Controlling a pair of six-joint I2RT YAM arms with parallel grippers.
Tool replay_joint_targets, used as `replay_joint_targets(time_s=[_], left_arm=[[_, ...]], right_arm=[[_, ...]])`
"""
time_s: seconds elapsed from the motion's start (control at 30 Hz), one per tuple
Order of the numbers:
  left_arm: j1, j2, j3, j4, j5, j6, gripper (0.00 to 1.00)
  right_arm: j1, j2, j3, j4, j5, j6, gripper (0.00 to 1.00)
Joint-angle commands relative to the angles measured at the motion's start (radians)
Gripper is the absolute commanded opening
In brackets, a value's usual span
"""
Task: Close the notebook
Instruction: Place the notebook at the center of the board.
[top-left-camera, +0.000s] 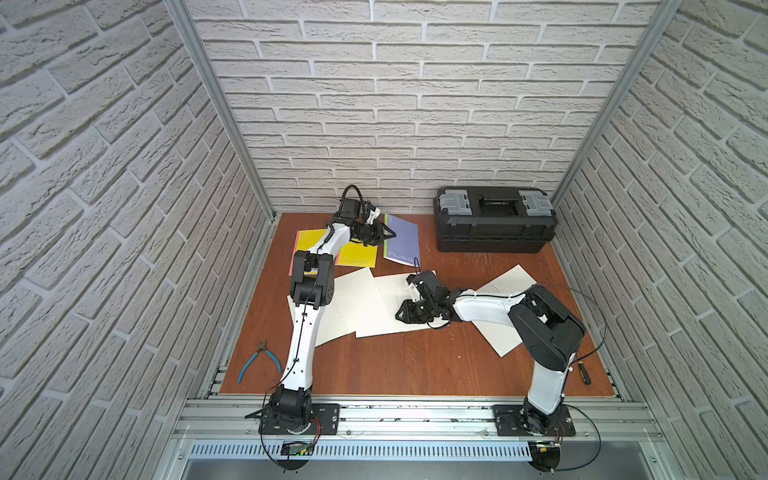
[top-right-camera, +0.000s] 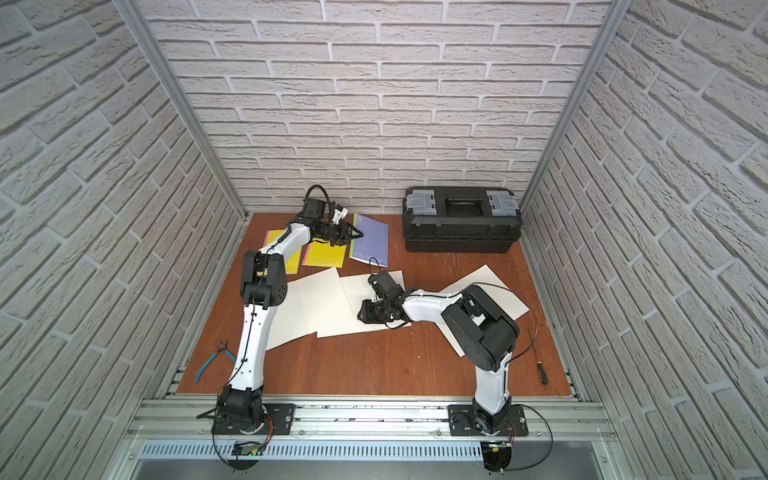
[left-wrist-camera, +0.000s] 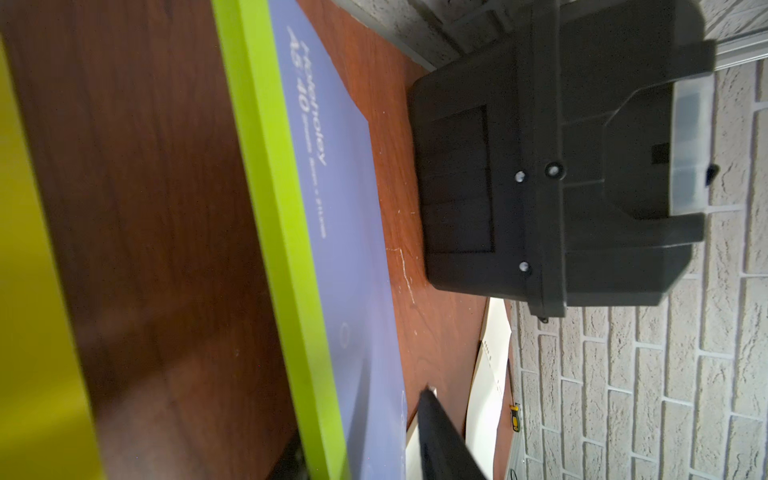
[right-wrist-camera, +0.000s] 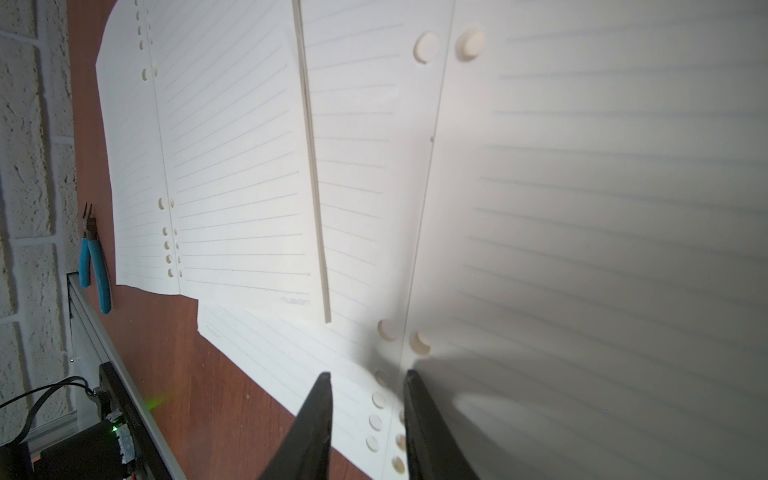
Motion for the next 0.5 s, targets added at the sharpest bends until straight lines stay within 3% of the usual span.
replay_joint_targets(time_s=[0.0, 0.3, 0.47], left_arm=[[-0.001, -0.009, 0.031, -0.064, -0.045, 0.086, 0.37], [0.0, -0.051, 0.027, -0.163, -0.134, 0.175, 0.39], [-0.002, -0.049, 0.03, -0.145, -0.121, 0.165, 0.39]], right_arm=[[0.015, 0.016, -0.048, -0.112, 0.013, 0.008, 0.31], [0.015, 0.017, -0.05, -0.102, 0.01, 0.012, 0.31], [0.016, 0.018, -0.051, -0.101, 0.01, 0.012, 0.31]])
